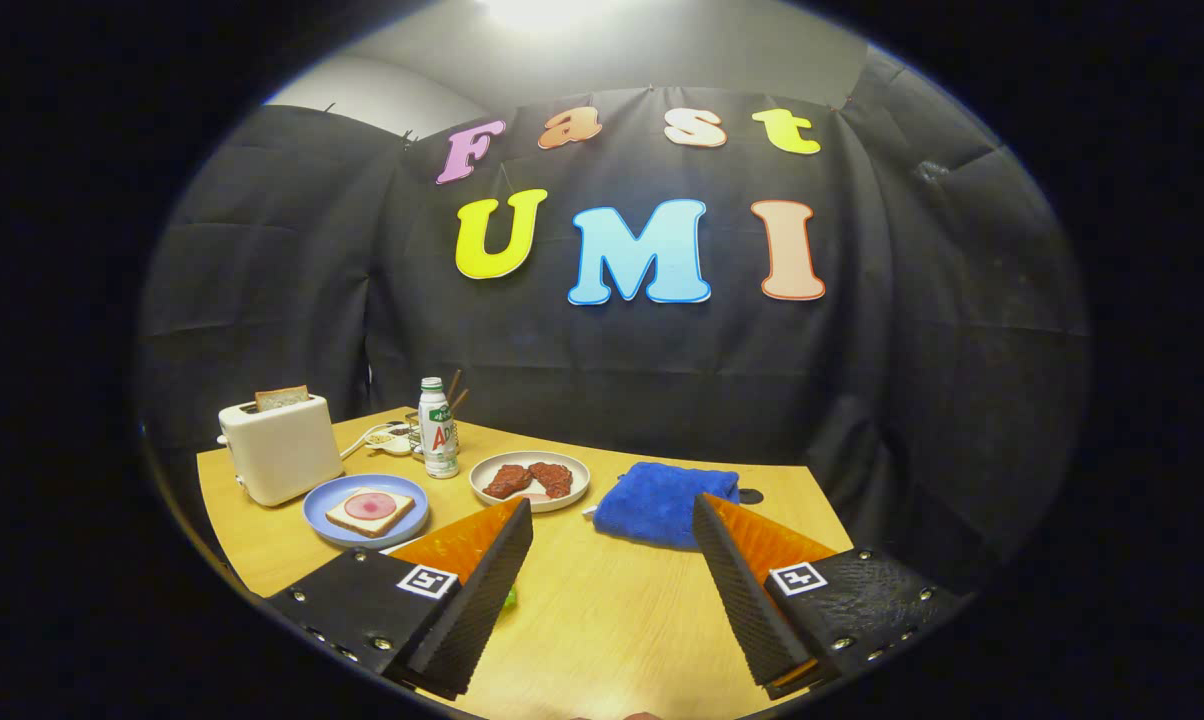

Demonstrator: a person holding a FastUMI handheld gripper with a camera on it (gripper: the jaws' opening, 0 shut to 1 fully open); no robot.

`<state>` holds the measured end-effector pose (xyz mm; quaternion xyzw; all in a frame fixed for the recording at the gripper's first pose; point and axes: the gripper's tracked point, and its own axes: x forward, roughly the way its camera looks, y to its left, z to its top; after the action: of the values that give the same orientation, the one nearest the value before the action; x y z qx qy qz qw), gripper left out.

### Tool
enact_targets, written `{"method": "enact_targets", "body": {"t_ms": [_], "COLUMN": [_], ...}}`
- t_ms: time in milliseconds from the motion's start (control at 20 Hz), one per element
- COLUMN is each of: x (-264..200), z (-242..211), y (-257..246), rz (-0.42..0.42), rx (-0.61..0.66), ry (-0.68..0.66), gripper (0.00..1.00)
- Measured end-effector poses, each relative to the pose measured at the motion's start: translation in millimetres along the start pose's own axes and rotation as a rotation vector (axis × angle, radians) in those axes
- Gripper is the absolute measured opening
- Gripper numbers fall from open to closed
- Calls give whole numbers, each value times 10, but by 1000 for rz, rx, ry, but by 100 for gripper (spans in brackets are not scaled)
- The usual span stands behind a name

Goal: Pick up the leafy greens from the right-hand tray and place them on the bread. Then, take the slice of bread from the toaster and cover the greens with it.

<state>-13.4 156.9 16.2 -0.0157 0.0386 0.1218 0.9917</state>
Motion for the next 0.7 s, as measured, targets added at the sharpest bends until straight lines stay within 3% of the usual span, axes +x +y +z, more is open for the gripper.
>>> {"method": "enact_targets", "body": {"t_ms": [250,700], "x": [48,202], "z": [42,-223], "y": [84,603], "rz": [-22,59], "rx": [23,-28], "ry": [-14,136], "gripper": [97,97]}}
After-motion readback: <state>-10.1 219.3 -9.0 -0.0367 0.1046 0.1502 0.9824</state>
